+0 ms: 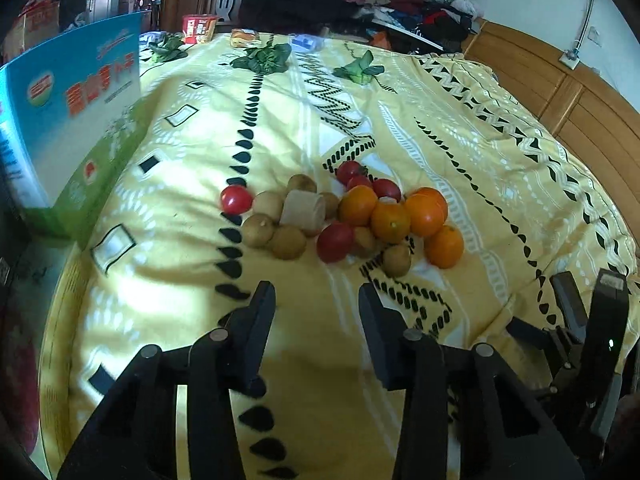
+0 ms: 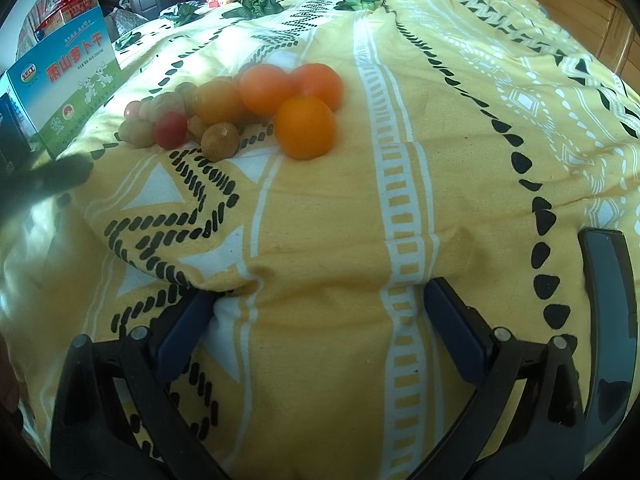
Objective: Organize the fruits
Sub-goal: 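Move both open tools back over the fruit pile, then grasp a red tomato with the left tool while the right tool grasps a kiwi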
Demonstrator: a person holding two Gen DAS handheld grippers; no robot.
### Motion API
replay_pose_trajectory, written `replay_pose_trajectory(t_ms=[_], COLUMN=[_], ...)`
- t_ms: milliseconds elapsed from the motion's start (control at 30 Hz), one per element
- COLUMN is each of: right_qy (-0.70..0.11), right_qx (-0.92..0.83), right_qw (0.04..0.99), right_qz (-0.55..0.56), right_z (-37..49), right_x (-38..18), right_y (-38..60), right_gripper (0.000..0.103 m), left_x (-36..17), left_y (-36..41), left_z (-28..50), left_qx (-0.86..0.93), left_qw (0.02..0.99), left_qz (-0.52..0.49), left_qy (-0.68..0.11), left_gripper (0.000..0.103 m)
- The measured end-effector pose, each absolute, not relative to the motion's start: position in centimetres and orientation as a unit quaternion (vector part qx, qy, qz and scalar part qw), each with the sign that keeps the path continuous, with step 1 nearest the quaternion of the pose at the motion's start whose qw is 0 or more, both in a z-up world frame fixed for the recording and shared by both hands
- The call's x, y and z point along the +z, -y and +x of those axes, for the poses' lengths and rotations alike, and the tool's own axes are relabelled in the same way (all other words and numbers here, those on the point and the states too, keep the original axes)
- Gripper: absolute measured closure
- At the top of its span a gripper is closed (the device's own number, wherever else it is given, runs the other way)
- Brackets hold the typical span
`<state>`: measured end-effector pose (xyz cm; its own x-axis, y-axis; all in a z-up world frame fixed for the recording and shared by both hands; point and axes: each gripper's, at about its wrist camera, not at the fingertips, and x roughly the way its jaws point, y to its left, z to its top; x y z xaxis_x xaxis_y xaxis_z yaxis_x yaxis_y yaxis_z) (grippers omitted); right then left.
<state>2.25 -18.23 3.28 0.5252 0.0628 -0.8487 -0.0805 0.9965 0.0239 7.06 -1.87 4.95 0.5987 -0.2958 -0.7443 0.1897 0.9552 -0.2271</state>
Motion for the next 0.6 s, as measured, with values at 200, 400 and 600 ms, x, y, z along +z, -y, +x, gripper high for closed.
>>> replay_pose_trajectory(t_ms=[200,400,600], right_qy=[-0.485,-0.485,-0.486], right_qx=[0.041,0.041,0.041], right_qw=[0.873,0.873,0.873], right_qz=[-0.009,-0.009,-0.011], right_z=[2.2,2.2,2.2], right_x=[3.3,3.3,3.3], right_y=[18.2,18.2,18.2], right_gripper=[0.000,0.000,0.000], left_x=[3.6,2.9,2.0], left_y=[4.3,4.7,5.0], left_z=[10.6,11.8,12.6], left_qx=[-0.152,-0.162,-0.164], left_qw=[0.880,0.876,0.873], left_qz=[-0.047,-0.056,-0.051], left_qy=[-0.448,-0.451,-0.456], left_gripper=[0.060,0.060,0.066])
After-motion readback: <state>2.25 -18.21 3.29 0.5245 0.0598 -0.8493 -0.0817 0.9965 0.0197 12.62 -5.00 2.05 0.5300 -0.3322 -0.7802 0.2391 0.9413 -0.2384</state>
